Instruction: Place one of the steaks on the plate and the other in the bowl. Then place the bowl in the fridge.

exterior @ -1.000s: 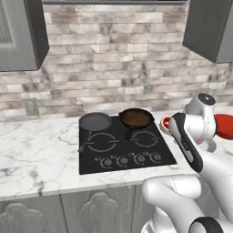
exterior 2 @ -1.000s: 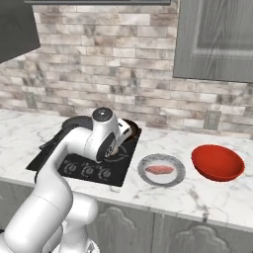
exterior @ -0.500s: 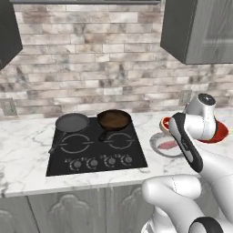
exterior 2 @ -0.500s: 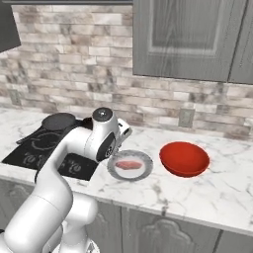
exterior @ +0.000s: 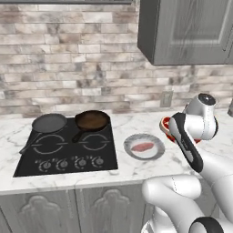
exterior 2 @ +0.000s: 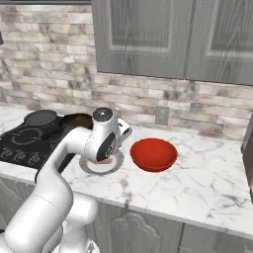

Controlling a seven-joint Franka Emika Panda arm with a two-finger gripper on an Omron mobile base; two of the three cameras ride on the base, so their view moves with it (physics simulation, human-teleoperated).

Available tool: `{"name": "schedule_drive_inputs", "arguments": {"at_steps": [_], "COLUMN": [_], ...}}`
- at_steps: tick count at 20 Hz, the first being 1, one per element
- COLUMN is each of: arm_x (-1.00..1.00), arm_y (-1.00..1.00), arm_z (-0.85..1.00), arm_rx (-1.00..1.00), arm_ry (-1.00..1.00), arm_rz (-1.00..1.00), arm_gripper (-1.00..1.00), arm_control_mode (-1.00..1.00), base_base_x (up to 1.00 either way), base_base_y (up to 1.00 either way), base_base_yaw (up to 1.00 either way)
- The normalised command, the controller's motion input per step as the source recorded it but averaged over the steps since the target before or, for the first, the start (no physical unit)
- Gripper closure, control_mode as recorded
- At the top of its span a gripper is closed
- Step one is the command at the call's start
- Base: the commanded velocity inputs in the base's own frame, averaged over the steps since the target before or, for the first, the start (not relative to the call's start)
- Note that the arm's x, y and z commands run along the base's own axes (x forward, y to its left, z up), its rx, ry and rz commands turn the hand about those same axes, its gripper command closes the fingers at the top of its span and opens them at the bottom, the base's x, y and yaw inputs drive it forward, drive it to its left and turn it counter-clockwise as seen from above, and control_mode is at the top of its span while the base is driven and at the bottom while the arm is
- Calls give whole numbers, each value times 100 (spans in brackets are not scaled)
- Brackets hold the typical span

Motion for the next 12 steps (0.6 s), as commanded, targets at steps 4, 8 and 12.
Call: {"name": "schedule_drive_inputs", "arguments": {"at_steps": [4, 8, 12], "arm_x": [0, 0, 0], "arm_y": [0, 0, 0], "arm_z": [0, 0, 0], "arm_rx": [0, 0, 0], "arm_ry": [0, 0, 0], "arm_rz": [0, 0, 0], "arm_gripper": [100, 100, 100], "arm_control_mode": [100, 100, 100], "base_base_x": [0, 5, 6], "base_base_y": [-53, -46, -42], "base_base_yaw": [5, 4, 3]}}
